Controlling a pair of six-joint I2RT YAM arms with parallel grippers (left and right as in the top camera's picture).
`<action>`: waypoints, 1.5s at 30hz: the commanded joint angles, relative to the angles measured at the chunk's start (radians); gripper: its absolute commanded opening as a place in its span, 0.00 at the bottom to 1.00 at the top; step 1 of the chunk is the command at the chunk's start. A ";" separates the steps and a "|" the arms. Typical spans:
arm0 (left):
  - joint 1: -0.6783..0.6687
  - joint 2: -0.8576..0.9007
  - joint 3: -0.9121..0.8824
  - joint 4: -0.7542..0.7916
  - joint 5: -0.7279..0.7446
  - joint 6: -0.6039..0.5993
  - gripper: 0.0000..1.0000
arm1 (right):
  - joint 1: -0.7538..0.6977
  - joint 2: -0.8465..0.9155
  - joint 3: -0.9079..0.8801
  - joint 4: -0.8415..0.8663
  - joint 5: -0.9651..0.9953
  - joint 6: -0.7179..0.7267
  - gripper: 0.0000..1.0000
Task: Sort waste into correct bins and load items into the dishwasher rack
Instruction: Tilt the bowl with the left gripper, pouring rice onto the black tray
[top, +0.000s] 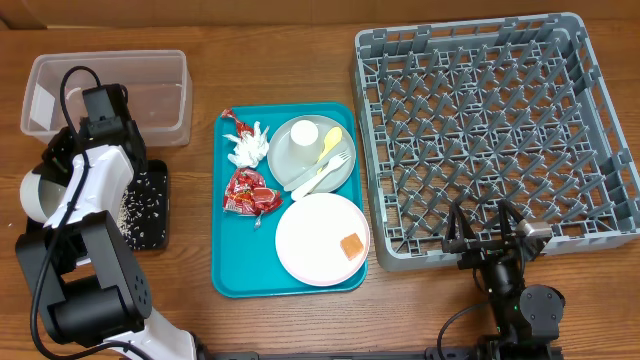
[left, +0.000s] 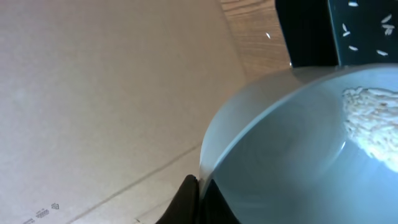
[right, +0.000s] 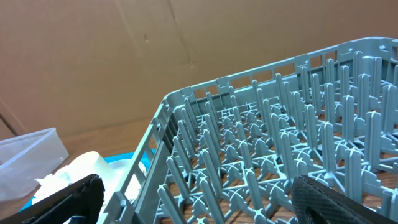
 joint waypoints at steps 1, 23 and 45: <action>-0.015 0.007 0.003 -0.021 0.014 -0.003 0.04 | -0.002 -0.010 -0.010 0.003 0.006 0.000 1.00; -0.020 0.007 0.003 0.065 -0.018 0.096 0.04 | -0.002 -0.010 -0.010 0.003 0.006 0.000 1.00; -0.022 0.007 0.003 0.087 -0.004 0.072 0.04 | -0.002 -0.010 -0.010 0.003 0.006 0.000 1.00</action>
